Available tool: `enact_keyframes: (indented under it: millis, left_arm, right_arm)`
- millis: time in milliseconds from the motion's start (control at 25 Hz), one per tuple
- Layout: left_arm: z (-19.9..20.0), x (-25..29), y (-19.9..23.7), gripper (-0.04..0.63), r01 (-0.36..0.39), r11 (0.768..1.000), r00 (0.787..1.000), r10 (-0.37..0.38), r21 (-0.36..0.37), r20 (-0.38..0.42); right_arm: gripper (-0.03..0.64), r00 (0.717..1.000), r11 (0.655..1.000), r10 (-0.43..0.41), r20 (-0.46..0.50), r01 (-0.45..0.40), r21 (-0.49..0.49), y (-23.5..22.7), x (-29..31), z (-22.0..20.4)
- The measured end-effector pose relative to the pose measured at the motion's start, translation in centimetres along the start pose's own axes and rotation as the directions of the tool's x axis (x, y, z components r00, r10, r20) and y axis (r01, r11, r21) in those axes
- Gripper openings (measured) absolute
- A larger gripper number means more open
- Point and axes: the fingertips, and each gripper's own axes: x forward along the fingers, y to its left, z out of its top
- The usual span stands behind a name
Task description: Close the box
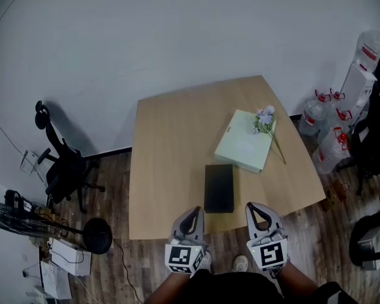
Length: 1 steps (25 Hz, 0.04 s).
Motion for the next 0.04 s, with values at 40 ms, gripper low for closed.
enact_keyframes:
  millis: [40]
  left_arm:
    - [-0.11,0.14,-0.07,0.009,0.000,1.000,1.000,0.000,0.002,-0.005]
  right_arm:
    - [0.011,1.000,1.000,0.003,0.000,-0.003,-0.001,-0.11,0.09,-0.04]
